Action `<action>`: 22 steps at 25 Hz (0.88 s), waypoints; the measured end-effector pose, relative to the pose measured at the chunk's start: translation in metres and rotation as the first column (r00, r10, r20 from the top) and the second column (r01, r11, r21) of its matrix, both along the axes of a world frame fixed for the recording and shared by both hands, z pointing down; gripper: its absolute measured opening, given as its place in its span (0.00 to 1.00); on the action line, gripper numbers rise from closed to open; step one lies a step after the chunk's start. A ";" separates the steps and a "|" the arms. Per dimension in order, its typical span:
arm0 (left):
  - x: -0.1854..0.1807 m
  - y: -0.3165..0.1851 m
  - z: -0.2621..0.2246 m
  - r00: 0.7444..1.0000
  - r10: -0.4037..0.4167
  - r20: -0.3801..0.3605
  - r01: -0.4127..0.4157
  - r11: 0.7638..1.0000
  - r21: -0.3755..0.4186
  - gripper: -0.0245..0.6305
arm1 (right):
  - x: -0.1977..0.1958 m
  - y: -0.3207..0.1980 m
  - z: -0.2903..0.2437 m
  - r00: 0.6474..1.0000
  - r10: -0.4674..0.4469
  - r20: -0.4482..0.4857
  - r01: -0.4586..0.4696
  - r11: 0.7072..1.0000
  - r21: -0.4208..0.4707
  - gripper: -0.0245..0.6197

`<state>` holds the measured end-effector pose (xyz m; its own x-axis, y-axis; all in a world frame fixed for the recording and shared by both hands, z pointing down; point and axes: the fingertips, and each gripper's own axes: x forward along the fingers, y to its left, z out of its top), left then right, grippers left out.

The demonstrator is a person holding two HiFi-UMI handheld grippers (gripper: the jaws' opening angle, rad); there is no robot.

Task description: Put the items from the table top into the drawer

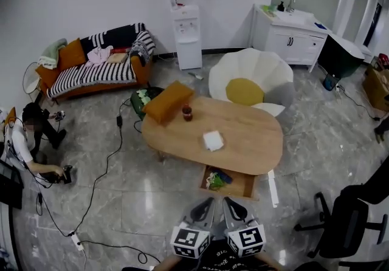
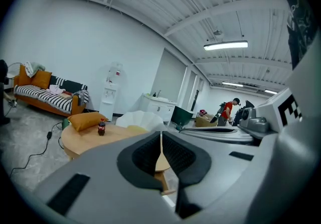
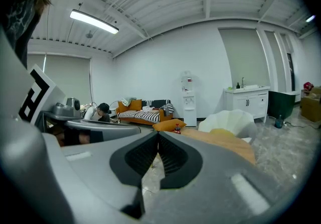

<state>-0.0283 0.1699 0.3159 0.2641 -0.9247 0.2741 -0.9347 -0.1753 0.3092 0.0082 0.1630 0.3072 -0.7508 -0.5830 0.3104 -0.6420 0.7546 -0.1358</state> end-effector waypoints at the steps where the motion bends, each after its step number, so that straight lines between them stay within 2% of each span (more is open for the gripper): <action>1: 0.001 -0.007 0.000 1.000 -0.011 0.000 0.011 1.000 -0.003 0.07 | 0.002 -0.008 0.000 1.000 -0.008 -0.001 0.008 1.000 -0.002 0.05; 9: 0.012 -0.056 0.002 0.996 -0.087 0.010 0.088 0.996 -0.023 0.07 | 0.024 -0.064 0.005 0.998 -0.058 -0.015 0.058 0.998 0.004 0.05; 22: 0.019 -0.101 0.012 0.984 -0.179 0.012 0.179 0.983 -0.046 0.07 | 0.036 -0.115 0.015 0.992 -0.126 -0.001 0.126 0.992 -0.011 0.05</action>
<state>-0.0092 0.0691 0.3277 0.0933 -0.9430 0.3193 -0.9521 0.0093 0.3055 0.0438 0.0481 0.3217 -0.8178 -0.4802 0.3171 -0.5418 0.8282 -0.1433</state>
